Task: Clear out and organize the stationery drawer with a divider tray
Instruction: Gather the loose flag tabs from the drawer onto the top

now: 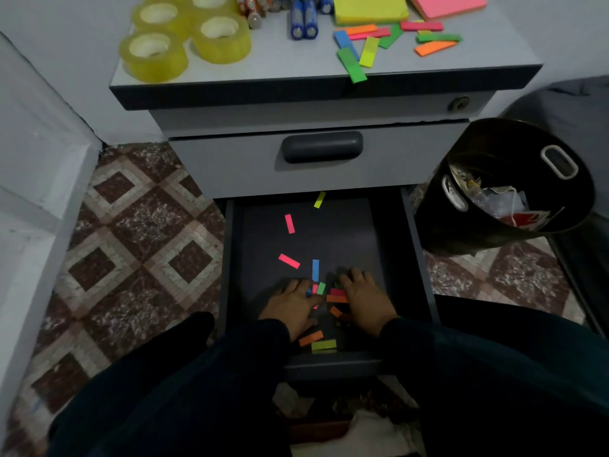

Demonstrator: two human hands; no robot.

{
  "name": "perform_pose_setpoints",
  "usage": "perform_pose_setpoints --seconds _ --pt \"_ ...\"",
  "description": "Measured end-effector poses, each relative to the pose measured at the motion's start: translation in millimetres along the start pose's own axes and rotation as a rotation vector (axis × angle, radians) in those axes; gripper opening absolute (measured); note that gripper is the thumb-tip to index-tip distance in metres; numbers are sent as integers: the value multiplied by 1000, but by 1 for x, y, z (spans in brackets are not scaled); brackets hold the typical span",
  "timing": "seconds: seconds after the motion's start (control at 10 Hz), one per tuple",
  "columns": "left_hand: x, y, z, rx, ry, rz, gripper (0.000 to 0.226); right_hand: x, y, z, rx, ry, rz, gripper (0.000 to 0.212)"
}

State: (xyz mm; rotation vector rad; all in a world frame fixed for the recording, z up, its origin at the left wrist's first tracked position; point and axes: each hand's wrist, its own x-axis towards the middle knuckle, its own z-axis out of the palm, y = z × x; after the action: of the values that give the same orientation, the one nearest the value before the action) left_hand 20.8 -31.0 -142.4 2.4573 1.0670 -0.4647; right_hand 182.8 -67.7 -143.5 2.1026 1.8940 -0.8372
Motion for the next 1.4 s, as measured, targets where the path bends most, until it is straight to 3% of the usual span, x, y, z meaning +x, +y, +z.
perform_pose_setpoints --seconds 0.2,0.5,0.7,0.8,1.1,1.3,1.4 --pt "6 1 1 -16 61 -111 47 -4 -5 8 38 -31 -35 64" --pt "16 1 -2 -299 131 -312 38 -2 -11 10 76 -30 10 58" --pt "24 -3 -5 -335 -10 -403 28 1 -11 14 9 -71 17 54" --pt "26 -2 -7 -322 -66 -426 23 2 -11 14 13 -78 30 53" --pt "27 1 -3 -325 -12 -434 21 1 -13 16 65 -91 27 39" --pt "27 0 1 -417 -59 -434 22 11 -18 16 49 -192 31 28" --pt "27 1 4 -495 12 -382 30 16 -19 15 40 -262 39 31"
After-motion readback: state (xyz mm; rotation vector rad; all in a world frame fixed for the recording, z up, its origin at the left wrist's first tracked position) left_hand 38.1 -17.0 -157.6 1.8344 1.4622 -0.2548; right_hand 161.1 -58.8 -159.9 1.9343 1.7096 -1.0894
